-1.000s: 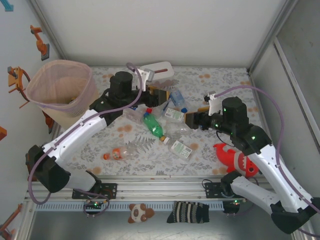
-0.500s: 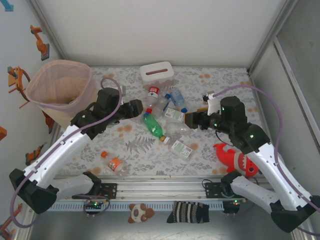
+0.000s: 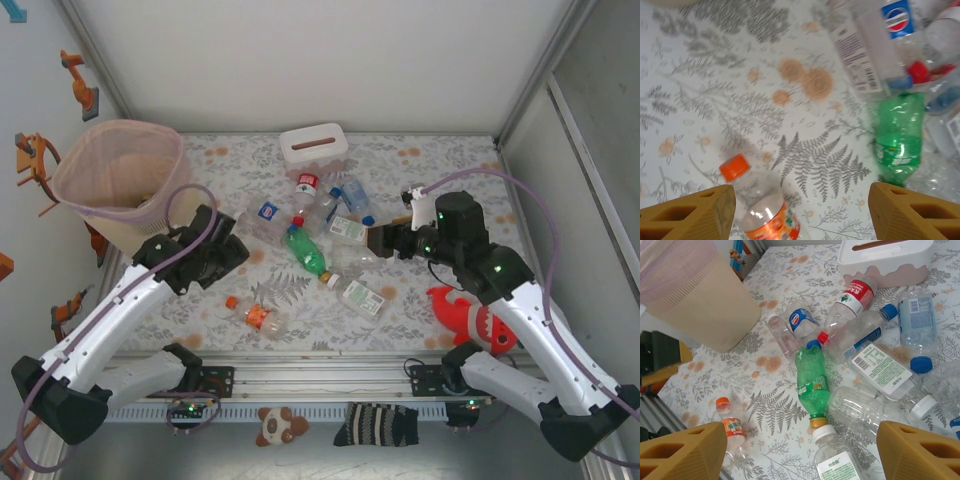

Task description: Put the plastic bottles in the bin

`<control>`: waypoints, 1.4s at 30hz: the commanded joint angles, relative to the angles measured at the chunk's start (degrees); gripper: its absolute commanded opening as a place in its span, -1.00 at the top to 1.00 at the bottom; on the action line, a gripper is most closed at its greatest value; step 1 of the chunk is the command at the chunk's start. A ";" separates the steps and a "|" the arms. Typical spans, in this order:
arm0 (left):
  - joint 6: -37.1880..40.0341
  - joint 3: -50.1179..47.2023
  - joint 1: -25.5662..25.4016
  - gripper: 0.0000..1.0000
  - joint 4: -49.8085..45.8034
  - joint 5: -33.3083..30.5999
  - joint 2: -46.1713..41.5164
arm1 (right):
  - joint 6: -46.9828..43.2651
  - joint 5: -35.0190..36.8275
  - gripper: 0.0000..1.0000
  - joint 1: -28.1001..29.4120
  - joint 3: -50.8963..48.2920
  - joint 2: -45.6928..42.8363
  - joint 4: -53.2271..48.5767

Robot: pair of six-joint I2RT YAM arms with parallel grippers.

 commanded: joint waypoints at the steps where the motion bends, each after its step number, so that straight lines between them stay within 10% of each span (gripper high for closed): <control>1: -9.61 -3.12 0.12 -0.40 -3.98 1.89 -0.80 | -0.58 -0.20 -0.55 -0.11 -0.42 0.05 1.85; 23: -20.44 -28.96 12.33 -0.28 25.71 21.38 0.56 | -0.63 -0.64 -0.54 -0.04 -0.67 0.53 1.85; 42: -19.00 -29.58 14.29 0.19 23.87 21.52 2.18 | -0.71 -0.47 -0.54 -0.11 -0.91 -0.09 1.72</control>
